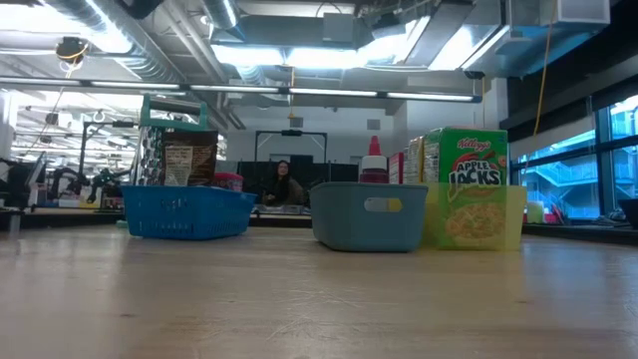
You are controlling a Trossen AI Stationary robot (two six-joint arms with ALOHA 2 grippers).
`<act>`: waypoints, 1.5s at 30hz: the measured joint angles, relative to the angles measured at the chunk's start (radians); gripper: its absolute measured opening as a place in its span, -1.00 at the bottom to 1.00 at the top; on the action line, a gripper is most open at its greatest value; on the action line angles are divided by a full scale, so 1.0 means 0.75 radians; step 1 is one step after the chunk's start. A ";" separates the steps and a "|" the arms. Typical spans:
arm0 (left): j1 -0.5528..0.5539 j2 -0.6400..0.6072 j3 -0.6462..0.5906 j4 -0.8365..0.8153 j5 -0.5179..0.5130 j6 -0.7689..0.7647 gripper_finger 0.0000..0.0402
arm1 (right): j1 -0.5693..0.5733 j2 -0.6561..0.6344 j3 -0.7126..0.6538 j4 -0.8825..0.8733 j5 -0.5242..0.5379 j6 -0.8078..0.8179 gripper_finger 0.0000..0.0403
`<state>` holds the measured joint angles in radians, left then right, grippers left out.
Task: Pick & Place Kitchen Items
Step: Put the large yellow food coloring into the green bin
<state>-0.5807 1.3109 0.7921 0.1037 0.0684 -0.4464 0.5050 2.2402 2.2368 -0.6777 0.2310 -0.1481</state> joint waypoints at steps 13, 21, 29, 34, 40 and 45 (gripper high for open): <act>0.083 0.000 0.000 0.094 0.227 -0.087 -0.24 | -0.009 0.002 0.000 0.060 -0.055 -0.068 0.34; 0.094 0.009 0.000 0.092 0.282 -0.094 -0.24 | -0.048 0.039 0.002 0.099 -0.187 -0.087 0.34; 0.094 0.008 -0.001 0.065 0.302 -0.097 -0.23 | -0.053 0.058 0.004 0.114 -0.198 -0.098 0.34; 0.094 0.008 -0.001 0.070 0.270 -0.097 -0.25 | -0.053 0.058 0.003 0.110 -0.171 -0.102 0.30; 0.094 0.008 -0.001 0.075 0.262 -0.100 -0.23 | -0.053 0.060 0.003 0.112 -0.164 -0.104 0.09; 0.094 0.008 -0.001 0.072 0.262 -0.101 -0.24 | -0.053 0.061 0.002 0.112 -0.162 -0.107 -0.13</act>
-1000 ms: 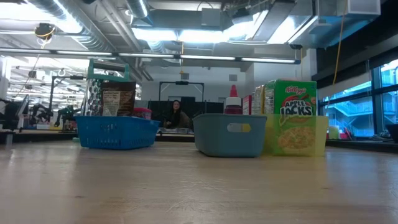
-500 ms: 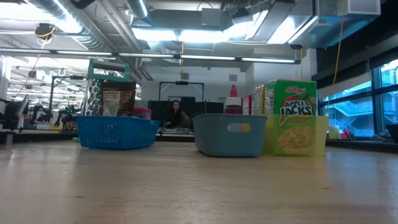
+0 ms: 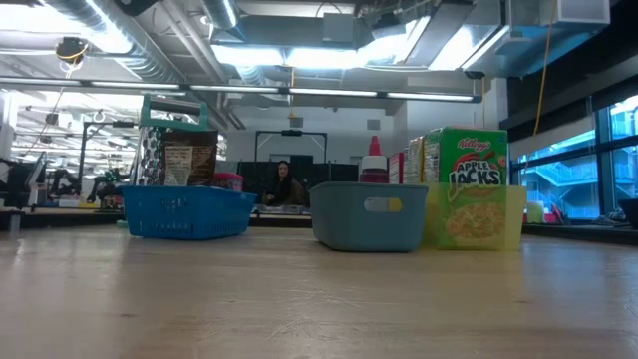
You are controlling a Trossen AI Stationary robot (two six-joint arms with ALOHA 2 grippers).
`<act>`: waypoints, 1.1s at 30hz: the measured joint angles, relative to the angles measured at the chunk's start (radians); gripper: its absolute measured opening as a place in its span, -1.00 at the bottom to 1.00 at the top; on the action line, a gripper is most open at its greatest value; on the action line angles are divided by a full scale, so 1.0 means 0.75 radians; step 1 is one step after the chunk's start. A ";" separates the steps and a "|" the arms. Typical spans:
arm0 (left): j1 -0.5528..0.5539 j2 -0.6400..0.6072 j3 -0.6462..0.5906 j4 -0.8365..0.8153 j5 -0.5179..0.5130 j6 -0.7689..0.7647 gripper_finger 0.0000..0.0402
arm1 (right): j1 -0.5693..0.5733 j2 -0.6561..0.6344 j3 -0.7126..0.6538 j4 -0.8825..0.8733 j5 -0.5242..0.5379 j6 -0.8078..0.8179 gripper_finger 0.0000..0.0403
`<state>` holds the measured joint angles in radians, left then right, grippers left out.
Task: Pick & Place Kitchen Items
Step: Put the large yellow food coloring into the green bin
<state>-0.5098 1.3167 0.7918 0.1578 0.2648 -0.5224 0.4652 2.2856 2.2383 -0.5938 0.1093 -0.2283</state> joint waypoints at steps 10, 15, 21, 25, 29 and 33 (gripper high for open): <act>0.000 0.002 -0.001 -0.007 0.010 0.004 -0.23 | -0.002 0.001 -0.001 0.002 -0.012 0.001 -0.40; 0.000 0.002 -0.001 -0.007 0.009 0.012 -0.21 | -0.002 0.001 -0.001 0.001 -0.011 0.000 -0.41; 0.000 0.002 -0.001 0.006 -0.014 0.014 -0.09 | 0.007 0.001 -0.001 -0.007 0.005 0.000 -0.42; 0.000 0.002 -0.001 0.017 -0.043 0.014 -0.04 | 0.023 0.002 -0.001 -0.016 0.061 0.000 -0.42; 0.001 0.002 -0.001 0.023 -0.074 0.017 -0.01 | 0.039 0.003 -0.003 -0.078 0.105 0.023 -0.43; 0.003 0.002 -0.001 0.019 -0.085 0.016 0.02 | 0.051 0.004 -0.003 -0.129 0.108 0.094 -0.43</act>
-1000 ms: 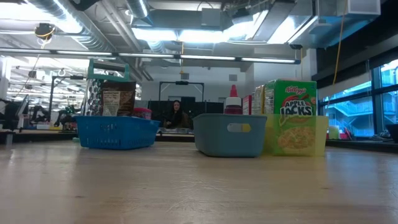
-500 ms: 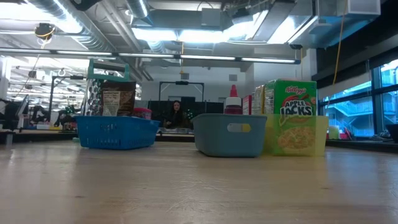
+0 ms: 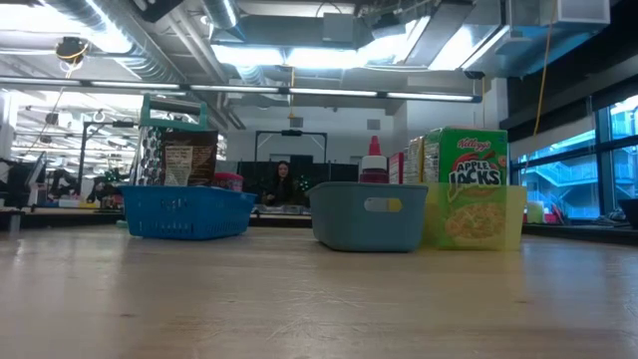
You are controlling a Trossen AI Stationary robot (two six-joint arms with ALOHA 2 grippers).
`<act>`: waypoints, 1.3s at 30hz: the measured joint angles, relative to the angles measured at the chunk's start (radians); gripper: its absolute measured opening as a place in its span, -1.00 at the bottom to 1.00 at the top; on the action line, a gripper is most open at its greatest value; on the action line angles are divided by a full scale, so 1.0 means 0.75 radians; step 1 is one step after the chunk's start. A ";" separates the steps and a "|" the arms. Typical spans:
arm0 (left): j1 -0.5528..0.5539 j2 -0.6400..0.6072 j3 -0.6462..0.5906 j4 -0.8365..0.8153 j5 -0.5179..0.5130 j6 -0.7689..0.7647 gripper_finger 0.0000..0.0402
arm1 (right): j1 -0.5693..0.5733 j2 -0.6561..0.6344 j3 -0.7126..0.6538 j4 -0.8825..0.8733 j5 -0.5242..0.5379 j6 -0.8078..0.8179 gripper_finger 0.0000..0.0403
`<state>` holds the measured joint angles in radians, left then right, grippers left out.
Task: Pick & Place Kitchen Items
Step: Put the large yellow food coloring into the green bin
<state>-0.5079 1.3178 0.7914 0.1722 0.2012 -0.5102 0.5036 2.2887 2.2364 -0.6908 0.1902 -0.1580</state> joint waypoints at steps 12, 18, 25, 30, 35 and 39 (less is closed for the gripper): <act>0.003 -0.005 0.006 -0.021 -0.001 0.050 0.01 | 0.095 0.000 -0.005 -0.384 0.032 0.389 -0.43; 0.010 -0.005 0.006 -0.073 0.000 0.060 0.01 | 0.101 -0.001 -0.003 -0.588 0.061 0.645 -0.43; 0.018 -0.004 0.004 -0.125 -0.001 0.060 0.01 | 0.058 -0.003 -0.002 -0.718 0.026 0.786 -0.39; 0.018 -0.003 0.003 -0.157 0.000 0.065 0.01 | 0.027 -0.010 -0.001 -0.909 0.019 0.800 -0.40; 0.047 -0.003 0.003 -0.174 0.001 0.087 0.01 | -0.039 -0.016 0.001 -1.107 0.043 0.817 -0.40; 0.096 -0.003 0.002 -0.252 0.002 0.093 0.01 | -0.093 -0.018 0.001 -1.166 0.043 0.751 -0.40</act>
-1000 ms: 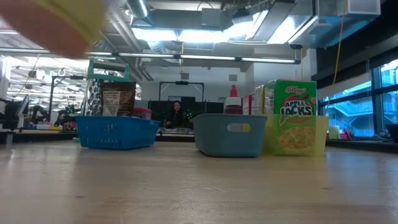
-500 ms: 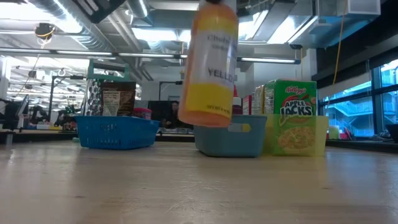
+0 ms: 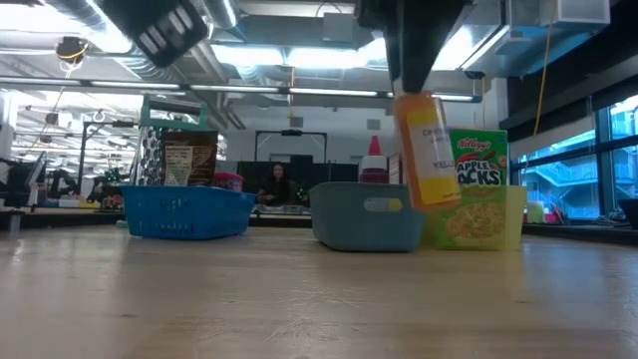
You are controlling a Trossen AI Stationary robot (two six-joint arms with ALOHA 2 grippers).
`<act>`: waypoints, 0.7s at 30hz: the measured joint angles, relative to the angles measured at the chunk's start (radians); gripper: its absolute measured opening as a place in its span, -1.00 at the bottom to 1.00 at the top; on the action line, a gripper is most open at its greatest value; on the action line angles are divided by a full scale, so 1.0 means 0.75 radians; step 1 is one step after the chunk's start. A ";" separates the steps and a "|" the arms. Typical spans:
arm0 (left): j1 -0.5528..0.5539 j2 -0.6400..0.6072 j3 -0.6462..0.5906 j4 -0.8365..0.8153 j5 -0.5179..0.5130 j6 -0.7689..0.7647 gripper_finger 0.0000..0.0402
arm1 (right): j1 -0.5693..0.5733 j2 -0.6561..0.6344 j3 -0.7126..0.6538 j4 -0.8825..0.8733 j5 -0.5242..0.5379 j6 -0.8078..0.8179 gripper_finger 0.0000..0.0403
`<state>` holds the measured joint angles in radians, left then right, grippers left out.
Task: Pick & Place Kitchen Items
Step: Put the large yellow food coloring into the green bin
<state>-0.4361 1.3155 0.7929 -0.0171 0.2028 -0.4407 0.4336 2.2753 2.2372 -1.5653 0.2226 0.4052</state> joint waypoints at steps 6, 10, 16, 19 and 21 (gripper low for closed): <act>0.092 -0.007 0.000 -0.124 -0.001 0.080 0.01 | -0.060 0.000 0.007 -0.010 -0.090 -0.121 -0.40; 0.137 -0.007 -0.001 -0.172 0.000 0.173 0.01 | -0.078 -0.002 0.016 -0.009 -0.117 -0.143 -0.40; 0.192 -0.013 -0.001 -0.211 -0.001 0.294 0.01 | -0.098 -0.066 0.016 -0.008 -0.163 -0.166 -0.40; 0.210 -0.013 -0.001 -0.231 -0.001 0.346 0.01 | -0.111 -0.111 0.016 -0.008 -0.155 -0.167 -0.40; 0.220 -0.013 -0.001 -0.251 -0.001 0.364 0.01 | -0.119 -0.149 0.016 -0.007 -0.093 -0.167 -0.40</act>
<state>-0.2712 1.3056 0.7921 -0.2052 0.2020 -0.1679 0.3445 2.1637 2.2490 -1.5708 0.1527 0.2801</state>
